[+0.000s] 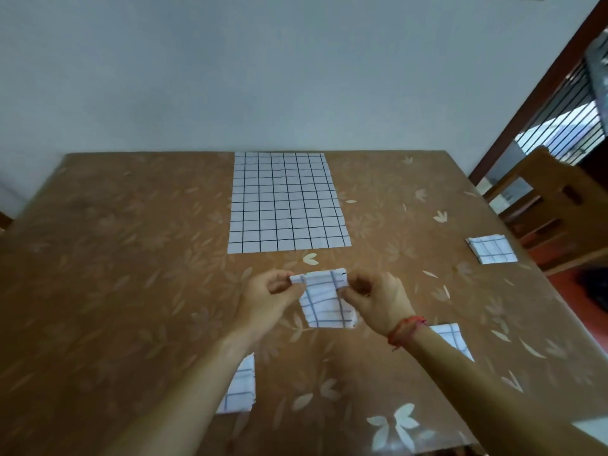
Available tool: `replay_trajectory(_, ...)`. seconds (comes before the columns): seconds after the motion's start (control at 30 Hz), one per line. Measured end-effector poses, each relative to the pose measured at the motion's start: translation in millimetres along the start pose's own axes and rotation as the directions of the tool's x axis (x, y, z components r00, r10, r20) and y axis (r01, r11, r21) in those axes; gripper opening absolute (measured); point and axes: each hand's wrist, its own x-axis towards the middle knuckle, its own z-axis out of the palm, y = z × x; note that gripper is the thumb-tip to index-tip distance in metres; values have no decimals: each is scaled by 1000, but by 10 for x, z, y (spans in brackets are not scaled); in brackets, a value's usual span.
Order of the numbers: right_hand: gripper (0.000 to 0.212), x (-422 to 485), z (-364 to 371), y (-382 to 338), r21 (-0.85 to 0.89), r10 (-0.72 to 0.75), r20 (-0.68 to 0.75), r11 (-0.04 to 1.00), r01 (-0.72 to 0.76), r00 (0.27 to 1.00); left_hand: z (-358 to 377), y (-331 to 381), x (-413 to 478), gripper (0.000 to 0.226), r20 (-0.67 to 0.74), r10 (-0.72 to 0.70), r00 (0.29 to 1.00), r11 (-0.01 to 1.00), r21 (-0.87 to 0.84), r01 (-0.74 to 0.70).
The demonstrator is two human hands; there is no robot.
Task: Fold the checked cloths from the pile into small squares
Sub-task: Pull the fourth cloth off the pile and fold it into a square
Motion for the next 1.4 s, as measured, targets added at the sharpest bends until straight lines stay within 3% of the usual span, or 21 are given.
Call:
replay_trajectory(0.13, 7, -128, 30, -315, 229, 58, 46, 971, -67, 997, -231, 114, -346, 12, -1, -19, 1000, 996, -91, 19)
replay_trajectory(0.33, 5, -353, 211, -949, 554, 55, 145, 823, -127, 988, -783, 183, -779, 9, -99, -27, 995, 991, -137, 13)
replay_trajectory(0.77, 25, -703, 1075, -2004, 521, -73, 352, 843, -130, 933, -2014, 23, -1583, 5, -444, -15, 896, 1000, -4, 14)
replay_trajectory(0.97, 20, -865, 1519, -2430, 487, -92, 444, 860, -153, 891, -2530, -156, -1939, 8, -568, -30, 823, 998, 22, 51)
replay_trajectory(1.3, 13, -962, 2300, -2964, 464, -47, 602, 833, -301, 797, -3303, -530, -2136, 8, -654, -42, 755, 990, 74, 119)
replay_trajectory(1.4, 21, -935, 2558, -3059, 445, -10, 631, 823, -352, 776, -3525, -669, -2090, 8, -667, -63, 742, 986, 73, 149)
